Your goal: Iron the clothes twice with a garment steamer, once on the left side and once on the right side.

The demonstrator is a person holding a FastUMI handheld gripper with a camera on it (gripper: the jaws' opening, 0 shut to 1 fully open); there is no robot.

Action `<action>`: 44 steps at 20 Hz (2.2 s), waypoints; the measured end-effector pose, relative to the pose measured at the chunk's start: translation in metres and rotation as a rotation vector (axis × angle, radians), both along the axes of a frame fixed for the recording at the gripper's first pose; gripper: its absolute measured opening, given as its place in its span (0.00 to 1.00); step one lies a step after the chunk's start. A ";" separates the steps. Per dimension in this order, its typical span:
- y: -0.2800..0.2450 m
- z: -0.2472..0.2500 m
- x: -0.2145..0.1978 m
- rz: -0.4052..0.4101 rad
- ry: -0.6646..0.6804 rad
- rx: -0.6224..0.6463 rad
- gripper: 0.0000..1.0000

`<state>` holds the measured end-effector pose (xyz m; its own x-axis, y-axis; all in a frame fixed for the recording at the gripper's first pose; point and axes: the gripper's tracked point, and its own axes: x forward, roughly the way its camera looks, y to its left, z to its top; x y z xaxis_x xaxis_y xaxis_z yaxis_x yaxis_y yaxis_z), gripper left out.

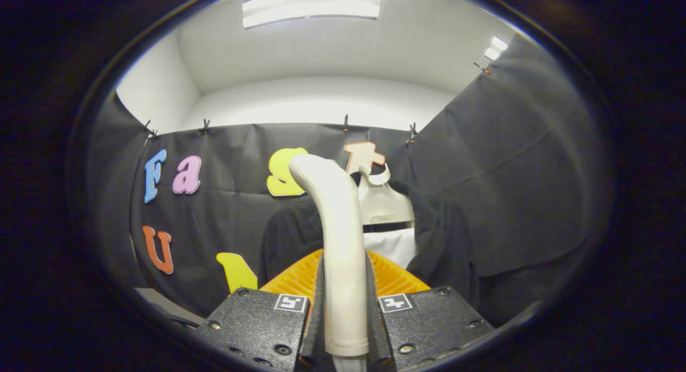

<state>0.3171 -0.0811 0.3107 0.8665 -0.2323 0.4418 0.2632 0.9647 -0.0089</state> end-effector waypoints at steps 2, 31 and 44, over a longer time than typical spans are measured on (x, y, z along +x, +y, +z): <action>0.003 0.003 0.005 -0.038 -0.005 -0.009 0.35; 0.003 -0.163 -0.021 -0.157 0.305 0.035 0.35; -0.018 -0.240 -0.037 -0.193 0.416 0.094 0.36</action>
<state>0.2799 -0.0990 0.0702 0.9027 -0.4287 0.0350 0.4302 0.9003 -0.0669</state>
